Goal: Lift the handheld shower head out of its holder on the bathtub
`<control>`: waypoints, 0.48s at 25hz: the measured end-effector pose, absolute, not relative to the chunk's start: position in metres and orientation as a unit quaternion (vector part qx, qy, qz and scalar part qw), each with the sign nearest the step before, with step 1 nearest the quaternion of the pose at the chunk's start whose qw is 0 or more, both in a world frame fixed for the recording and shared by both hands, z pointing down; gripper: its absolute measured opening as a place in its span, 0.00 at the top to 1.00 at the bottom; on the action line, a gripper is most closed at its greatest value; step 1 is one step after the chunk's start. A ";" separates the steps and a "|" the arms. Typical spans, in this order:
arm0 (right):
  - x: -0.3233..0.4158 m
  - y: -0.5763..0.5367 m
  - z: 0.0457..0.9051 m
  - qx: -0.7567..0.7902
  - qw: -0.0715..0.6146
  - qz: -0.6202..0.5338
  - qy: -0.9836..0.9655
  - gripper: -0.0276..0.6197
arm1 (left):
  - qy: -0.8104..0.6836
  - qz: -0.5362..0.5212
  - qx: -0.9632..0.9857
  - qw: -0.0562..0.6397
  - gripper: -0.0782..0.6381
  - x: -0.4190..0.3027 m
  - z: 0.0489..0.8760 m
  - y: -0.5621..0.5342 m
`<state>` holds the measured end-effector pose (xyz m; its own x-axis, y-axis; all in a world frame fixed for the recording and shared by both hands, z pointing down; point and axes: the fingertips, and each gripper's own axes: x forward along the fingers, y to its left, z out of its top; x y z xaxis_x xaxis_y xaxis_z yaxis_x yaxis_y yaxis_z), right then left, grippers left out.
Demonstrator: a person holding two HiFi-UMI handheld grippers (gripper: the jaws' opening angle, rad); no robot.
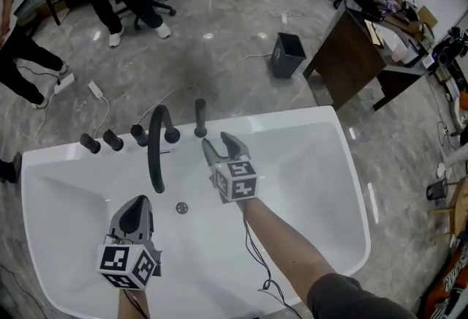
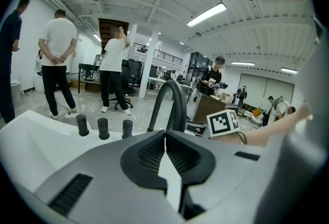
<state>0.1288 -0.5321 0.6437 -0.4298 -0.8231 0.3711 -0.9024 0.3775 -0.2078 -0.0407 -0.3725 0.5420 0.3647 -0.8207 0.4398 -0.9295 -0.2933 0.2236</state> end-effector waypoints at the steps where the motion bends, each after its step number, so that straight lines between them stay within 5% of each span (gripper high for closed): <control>1: 0.126 -0.539 0.648 0.524 0.106 0.190 -0.823 0.62 | -0.552 0.118 0.794 0.228 0.87 -0.043 0.546 -0.374; 12: 0.104 -0.590 0.684 0.522 0.154 0.157 -0.824 0.63 | -0.568 0.093 0.776 0.259 0.87 -0.070 0.570 -0.386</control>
